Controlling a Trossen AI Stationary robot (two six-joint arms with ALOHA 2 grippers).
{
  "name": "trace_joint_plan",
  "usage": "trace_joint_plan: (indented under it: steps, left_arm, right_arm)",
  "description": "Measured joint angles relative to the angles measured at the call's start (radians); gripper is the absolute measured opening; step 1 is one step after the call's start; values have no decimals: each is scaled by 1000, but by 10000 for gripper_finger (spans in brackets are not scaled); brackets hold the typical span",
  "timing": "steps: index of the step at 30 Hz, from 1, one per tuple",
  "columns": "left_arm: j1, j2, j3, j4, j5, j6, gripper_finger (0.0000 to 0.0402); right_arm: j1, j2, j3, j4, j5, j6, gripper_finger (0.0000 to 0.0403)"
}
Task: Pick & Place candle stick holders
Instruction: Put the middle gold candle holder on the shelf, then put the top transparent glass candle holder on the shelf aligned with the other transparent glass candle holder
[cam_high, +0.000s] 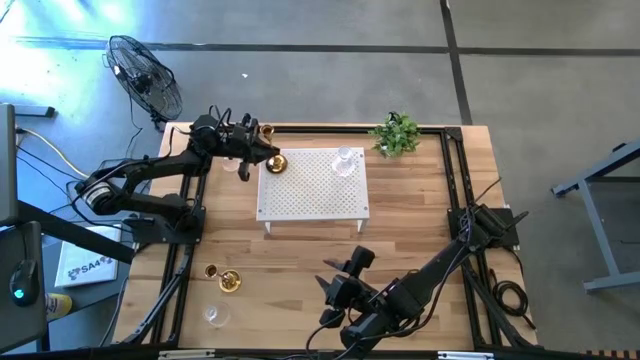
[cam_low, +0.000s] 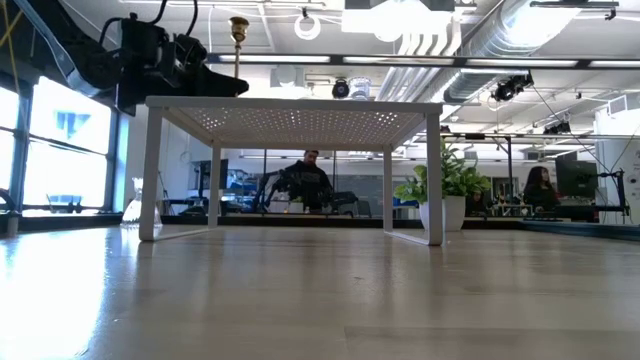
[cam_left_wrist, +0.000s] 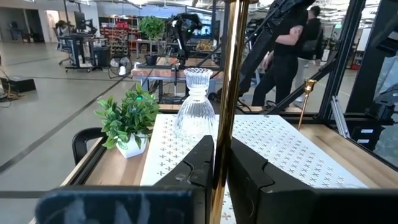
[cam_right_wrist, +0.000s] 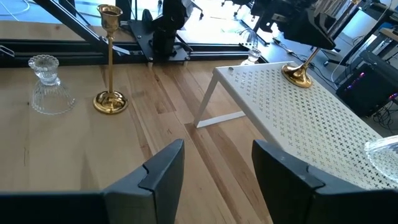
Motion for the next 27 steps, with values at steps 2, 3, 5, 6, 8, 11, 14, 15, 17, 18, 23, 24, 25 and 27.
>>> trace_joint_plan:
  steps: [2, 3, 5, 6, 8, 11, 14, 15, 17, 18, 23, 24, 25, 27]
  left_arm:
    - [0, 0, 0, -1, 0, -3, 34]
    - [0, 0, 0, 1, 0, -3, 34]
    - [0, -1, 0, 1, 0, -4, 34]
    - [0, -1, 0, 1, 0, -8, 35]
    - [0, -2, 0, 2, -3, -12, 35]
    - [0, -2, 0, 5, -19, -23, 38]
    - [0, -2, 0, 5, -14, -24, 45]
    - [0, -2, 0, 5, -14, -26, 50]
    - [0, -2, 0, 5, -15, -26, 61]
    - [0, -2, 0, 5, -15, -26, 69]
    - [-1, -2, 0, 5, -15, -59, 111]
    - [-1, -2, 0, 5, -15, -64, 120]
    - [-1, -2, 0, 6, -15, -71, 129]
    - [-1, -2, 0, 6, -16, -76, 145]
  right_arm:
    - [0, 0, 0, 0, 0, 0, 181]
    - [0, 0, 0, 0, 0, 0, 181]
    - [0, 0, 0, 0, 0, 0, 181]
    - [0, 0, 0, 0, 0, 0, 181]
    - [0, 0, 0, 0, 0, 0, 181]
    - [0, 0, 0, 0, 0, 0, 181]
    - [0, 0, 0, 0, 0, 0, 181]
    - [0, 0, 0, 0, 0, 0, 181]
    - [0, 0, 0, 0, 0, 0, 181]
    - [0, 0, 0, 0, 0, 0, 181]
    - [0, 0, 0, 0, -6, 0, 181]
    - [0, 0, 0, 0, -6, 0, 181]
    - [0, 0, 0, 0, -6, 0, 181]
    - [0, 0, 0, 0, -6, 0, 181]
